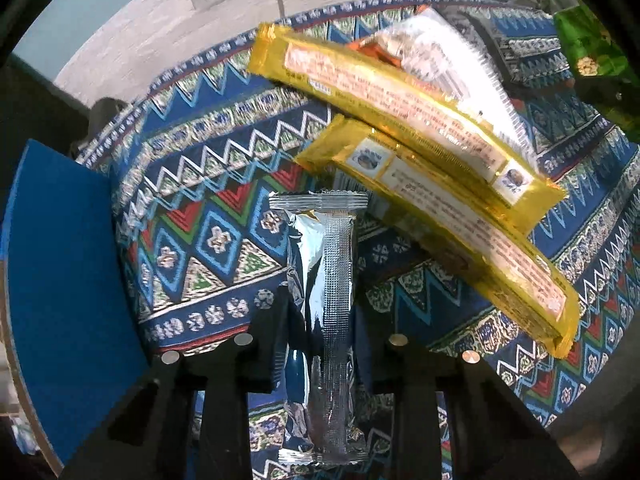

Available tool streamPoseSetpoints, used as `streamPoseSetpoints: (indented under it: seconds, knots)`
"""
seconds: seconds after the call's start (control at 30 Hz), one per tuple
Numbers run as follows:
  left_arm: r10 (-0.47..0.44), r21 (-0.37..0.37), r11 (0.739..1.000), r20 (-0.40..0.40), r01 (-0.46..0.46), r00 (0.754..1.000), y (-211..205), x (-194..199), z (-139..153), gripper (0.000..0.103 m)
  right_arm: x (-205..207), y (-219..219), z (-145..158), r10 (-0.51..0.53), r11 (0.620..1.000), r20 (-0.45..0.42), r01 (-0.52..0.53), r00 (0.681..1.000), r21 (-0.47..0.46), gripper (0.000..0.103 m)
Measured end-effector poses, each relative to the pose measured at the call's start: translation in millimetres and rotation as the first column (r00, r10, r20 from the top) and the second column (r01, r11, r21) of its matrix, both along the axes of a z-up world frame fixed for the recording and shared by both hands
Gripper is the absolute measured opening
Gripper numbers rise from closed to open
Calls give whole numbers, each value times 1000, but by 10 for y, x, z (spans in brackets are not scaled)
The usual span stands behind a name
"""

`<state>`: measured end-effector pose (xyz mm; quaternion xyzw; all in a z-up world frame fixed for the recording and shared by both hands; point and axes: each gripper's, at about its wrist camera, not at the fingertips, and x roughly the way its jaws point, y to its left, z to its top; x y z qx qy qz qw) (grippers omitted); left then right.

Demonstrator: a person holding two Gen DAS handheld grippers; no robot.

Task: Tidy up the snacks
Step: 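Grasp silver bar with left tool while right tool lifts green peanut bag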

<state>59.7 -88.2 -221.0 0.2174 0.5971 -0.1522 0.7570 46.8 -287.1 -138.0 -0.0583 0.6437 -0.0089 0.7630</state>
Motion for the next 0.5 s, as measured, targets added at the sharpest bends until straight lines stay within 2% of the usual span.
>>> streamPoseSetpoints:
  seconds: [0.1, 0.3, 0.5]
  knots:
    - [0, -13, 1000, 28, 1, 1000, 34, 2, 174, 29, -11, 74, 64, 17, 1000, 11, -17, 1000, 0, 46]
    - [3, -32, 999, 101, 0, 995, 25, -326, 544, 29, -37, 243, 216, 52, 999, 36, -52, 998, 0, 46]
    - [20, -60, 998, 158, -11, 987, 138, -346, 917, 29, -77, 450, 384, 91, 996, 65, -92, 994, 4, 46]
